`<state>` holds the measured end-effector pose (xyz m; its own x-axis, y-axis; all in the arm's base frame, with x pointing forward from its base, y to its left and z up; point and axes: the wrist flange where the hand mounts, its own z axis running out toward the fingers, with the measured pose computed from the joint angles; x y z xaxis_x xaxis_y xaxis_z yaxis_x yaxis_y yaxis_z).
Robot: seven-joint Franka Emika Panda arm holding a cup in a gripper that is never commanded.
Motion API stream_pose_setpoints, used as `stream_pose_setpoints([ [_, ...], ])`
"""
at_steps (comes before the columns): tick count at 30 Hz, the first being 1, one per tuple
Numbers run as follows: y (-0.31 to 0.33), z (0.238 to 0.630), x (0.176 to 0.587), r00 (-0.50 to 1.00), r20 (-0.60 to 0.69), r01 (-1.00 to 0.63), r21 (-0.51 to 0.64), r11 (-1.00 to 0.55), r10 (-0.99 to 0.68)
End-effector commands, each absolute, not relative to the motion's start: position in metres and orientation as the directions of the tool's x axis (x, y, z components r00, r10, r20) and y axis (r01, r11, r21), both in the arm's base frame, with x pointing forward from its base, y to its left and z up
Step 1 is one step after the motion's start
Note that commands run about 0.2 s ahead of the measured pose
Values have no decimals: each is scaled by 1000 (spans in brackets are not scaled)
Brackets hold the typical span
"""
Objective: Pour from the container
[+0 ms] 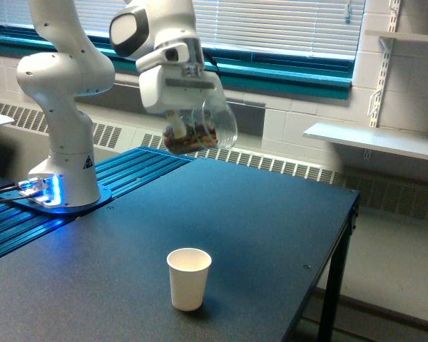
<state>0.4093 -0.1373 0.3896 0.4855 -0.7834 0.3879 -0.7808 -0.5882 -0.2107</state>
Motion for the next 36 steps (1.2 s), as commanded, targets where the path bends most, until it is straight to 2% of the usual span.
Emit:
stream_pose_setpoints([
  [1,-151,381,407,450,381,-807,-214,-550,-808],
  [36,-164,312,409,440,274,-858,-155,-490,-855],
])
